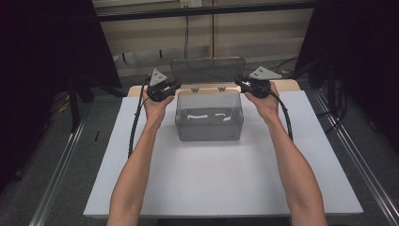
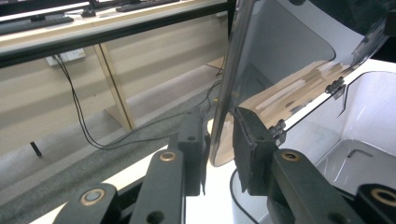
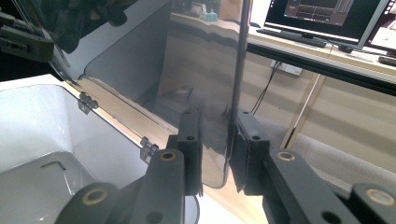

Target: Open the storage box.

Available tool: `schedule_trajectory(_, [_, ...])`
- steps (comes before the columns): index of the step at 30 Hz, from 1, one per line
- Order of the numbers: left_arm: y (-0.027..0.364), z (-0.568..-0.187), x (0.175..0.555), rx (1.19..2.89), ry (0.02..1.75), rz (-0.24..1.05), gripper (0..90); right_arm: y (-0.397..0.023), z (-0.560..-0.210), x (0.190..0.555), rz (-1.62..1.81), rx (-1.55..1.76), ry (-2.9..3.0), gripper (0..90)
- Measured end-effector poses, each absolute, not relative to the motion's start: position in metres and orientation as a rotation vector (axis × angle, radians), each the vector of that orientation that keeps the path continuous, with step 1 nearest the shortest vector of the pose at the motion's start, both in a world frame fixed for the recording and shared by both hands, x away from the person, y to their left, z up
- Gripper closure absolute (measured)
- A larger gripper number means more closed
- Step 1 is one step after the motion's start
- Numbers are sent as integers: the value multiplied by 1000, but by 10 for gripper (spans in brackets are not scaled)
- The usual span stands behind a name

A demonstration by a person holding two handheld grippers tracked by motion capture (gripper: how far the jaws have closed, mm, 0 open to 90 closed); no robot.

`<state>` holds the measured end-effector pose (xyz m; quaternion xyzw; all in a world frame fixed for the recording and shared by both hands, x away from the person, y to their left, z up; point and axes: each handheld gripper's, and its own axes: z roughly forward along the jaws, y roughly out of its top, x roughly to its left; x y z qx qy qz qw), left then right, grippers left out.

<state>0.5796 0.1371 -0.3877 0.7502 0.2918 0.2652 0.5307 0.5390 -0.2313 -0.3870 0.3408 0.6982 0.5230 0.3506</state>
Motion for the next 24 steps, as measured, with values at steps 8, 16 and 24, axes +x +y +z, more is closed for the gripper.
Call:
schedule_trajectory(8, [135, -393, 583, 1818, 701, 631, 716, -231, -388, 543, 1381, 927, 1784, 749])
schedule_trajectory(16, [131, -393, 585, 1822, 711, 619, 694, -230, -389, 548, 1389, 957, 1768, 748])
schedule_trajectory(24, [130, -397, 589, 1858, 725, 628, 739, -229, -391, 551, 1397, 970, 1771, 734])
